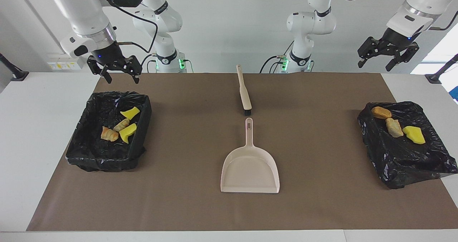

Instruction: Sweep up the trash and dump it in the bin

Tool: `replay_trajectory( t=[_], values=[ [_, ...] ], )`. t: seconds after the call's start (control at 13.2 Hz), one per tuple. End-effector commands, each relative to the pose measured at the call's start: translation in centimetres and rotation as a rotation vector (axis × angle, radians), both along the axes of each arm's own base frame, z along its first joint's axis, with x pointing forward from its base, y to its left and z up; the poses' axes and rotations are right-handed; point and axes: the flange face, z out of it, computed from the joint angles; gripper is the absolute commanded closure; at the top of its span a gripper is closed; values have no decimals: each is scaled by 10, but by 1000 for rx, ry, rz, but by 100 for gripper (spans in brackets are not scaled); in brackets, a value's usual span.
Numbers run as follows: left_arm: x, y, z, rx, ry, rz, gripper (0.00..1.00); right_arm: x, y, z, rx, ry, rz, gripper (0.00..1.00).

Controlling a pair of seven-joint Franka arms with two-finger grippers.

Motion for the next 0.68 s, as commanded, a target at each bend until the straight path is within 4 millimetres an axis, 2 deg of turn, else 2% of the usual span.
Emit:
replay_trajectory(
  t=[0.0, 0.15, 0.6],
  values=[
    [-1, -2, 0, 18, 8, -1, 0, -4, -1, 0, 7, 8, 24, 0],
    [-1, -1, 0, 22, 3, 0, 0, -4, -1, 0, 7, 8, 24, 0],
    [-3, -26, 2, 22, -3, -44, 0, -4, -2, 0, 7, 8, 22, 0]
  ],
)
